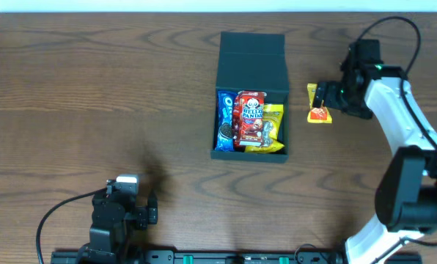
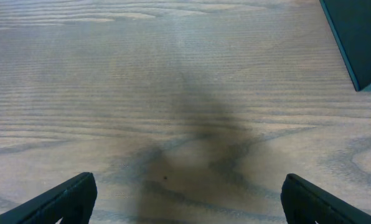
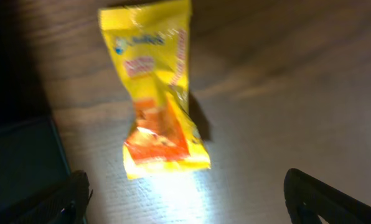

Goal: Pack container
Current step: 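Move the right gripper to the yellow Julie's pack, then grasp the yellow Julie's Peanut Butter pack with the right gripper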

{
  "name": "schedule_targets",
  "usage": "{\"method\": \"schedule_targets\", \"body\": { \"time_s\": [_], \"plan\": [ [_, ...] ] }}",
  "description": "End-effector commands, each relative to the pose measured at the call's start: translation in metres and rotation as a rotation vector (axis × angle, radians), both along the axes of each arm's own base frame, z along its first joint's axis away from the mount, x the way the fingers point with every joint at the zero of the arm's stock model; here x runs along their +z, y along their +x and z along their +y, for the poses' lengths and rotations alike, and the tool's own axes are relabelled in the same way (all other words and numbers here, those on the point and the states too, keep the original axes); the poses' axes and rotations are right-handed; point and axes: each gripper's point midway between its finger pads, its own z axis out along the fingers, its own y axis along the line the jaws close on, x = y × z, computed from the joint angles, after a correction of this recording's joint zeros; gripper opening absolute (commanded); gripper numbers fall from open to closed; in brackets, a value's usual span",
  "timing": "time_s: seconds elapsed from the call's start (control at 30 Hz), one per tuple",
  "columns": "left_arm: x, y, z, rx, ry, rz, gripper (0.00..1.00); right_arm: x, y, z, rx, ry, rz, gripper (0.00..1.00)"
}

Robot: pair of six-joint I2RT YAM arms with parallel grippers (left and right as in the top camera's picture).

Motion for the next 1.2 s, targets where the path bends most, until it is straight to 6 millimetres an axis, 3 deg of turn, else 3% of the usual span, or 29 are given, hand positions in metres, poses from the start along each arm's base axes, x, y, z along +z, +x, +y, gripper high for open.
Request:
{"method": "schedule_targets", "body": {
  "time_s": [0.0, 0.17, 0.43, 0.83, 1.17],
  "plan": [
    [-0.027, -0.008, 0.005, 0.011, 0.032, 0.080, 0.95, -0.003, 0.010, 0.010, 0.064, -0.019, 0.002, 0.99],
    [-0.027, -0.008, 0.005, 0.011, 0.032, 0.080, 0.95, -0.009, 0.013, 0.022, 0.126, -0.013, 0.005, 0.99],
    [-0.027, -0.008, 0.005, 0.011, 0.032, 0.080, 0.95, -0.014, 0.023, 0.025, 0.144, -0.011, -0.018, 0.99],
    [-0.027, -0.008, 0.005, 0.011, 0.032, 0.080, 0.96, -0.047, 0.038, 0.027, 0.150, -0.008, 0.015, 0.99],
    [-0.027, -0.008, 0.005, 0.011, 0.032, 0.080, 0.96, -0.074, 0.034, 0.031, 0.160, -0.007, 0.066, 0.99]
  ]
}}
